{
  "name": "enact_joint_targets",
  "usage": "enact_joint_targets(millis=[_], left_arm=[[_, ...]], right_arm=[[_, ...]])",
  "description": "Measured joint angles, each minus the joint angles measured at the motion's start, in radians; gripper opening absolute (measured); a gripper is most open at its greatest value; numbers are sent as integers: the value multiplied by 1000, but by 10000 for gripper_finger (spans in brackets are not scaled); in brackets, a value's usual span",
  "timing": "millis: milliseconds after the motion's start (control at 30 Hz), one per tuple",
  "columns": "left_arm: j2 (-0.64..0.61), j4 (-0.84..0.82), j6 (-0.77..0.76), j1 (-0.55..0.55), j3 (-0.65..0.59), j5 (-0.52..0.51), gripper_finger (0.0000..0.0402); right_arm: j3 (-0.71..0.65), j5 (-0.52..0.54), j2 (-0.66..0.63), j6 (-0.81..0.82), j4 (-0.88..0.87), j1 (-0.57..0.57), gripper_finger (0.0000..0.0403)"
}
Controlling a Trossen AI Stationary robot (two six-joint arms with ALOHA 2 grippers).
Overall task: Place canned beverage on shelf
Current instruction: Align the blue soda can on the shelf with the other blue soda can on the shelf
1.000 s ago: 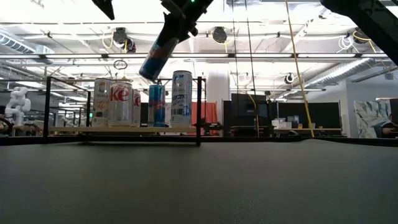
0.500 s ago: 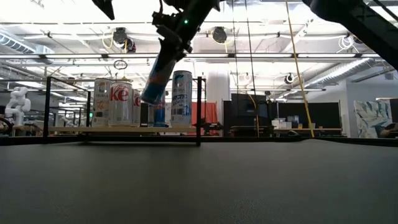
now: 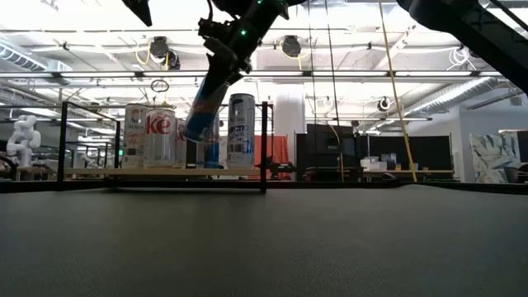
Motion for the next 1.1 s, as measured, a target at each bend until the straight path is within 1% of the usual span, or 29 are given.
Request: enact_joint_targets(millis=[200, 533, 667, 767, 1100], left_arm=[[0, 0, 0, 0, 0, 0, 373], [0, 0, 0, 0, 0, 0, 373], [0, 0, 0, 0, 0, 0, 373], [0, 0, 1, 0, 0, 0, 373], [0, 0, 1, 0, 0, 0, 373]], right_arm=[[0, -3, 8, -16, 18, -3, 201], [0, -4, 28, -18, -7, -3, 201], [0, -9, 28, -17, -43, -3, 201], [0, -33, 28, -17, -80, -3, 201], [0, -36, 27, -18, -27, -13, 203]])
